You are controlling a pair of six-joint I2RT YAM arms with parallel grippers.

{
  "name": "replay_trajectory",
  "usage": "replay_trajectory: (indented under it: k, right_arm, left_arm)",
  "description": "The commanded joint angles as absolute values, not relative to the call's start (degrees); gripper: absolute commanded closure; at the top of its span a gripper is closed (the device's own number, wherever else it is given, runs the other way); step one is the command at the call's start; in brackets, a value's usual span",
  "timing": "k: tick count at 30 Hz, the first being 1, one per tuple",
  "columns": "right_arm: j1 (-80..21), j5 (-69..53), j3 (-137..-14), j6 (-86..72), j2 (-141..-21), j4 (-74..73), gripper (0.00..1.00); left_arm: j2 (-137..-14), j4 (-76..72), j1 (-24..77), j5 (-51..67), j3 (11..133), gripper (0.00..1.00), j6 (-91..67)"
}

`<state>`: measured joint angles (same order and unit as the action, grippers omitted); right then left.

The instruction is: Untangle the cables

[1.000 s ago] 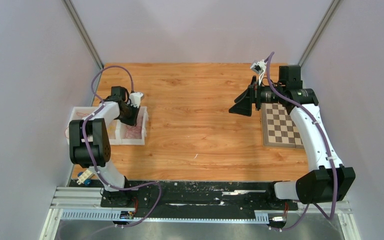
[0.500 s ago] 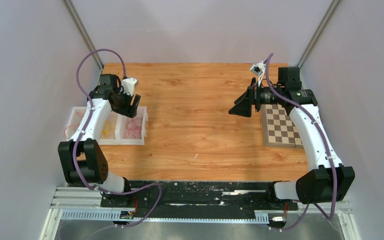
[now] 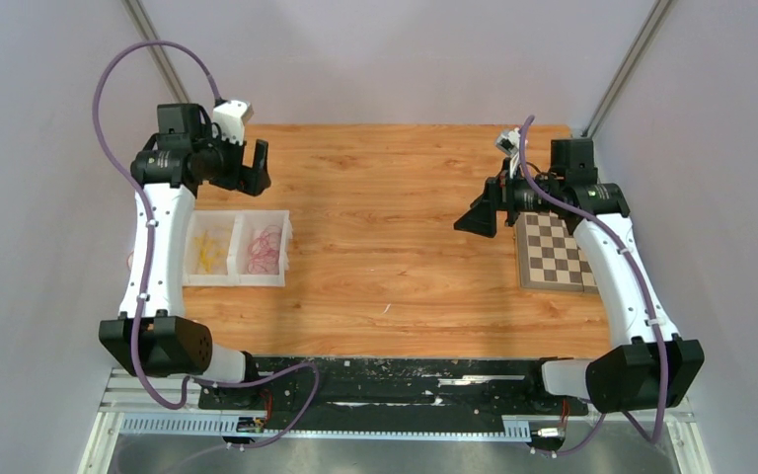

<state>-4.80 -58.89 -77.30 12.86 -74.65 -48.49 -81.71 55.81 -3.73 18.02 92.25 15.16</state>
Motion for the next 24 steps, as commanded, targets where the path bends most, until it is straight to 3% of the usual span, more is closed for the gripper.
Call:
replay_trajectory:
  k: [1, 15, 24]
  right_arm:
    - [-4.8, -52.7, -73.5, 15.0, -71.5, -49.1, 0.00]
    - [1.7, -41.3, -59.7, 10.8, -65.5, -42.1, 0.00]
    - [6.6, -43.7, -56.3, 7.1, -62.0, -39.7, 0.00]
  left_arm:
    - [-80.8, 59.7, -2.7, 25.9, 97.6, 0.00, 2.9]
    - [-68.6, 46.8, 2.0, 25.6, 74.7, 0.00, -2.6]
    - [-68.3, 45.7, 2.0, 24.3, 74.3, 0.00, -4.0]
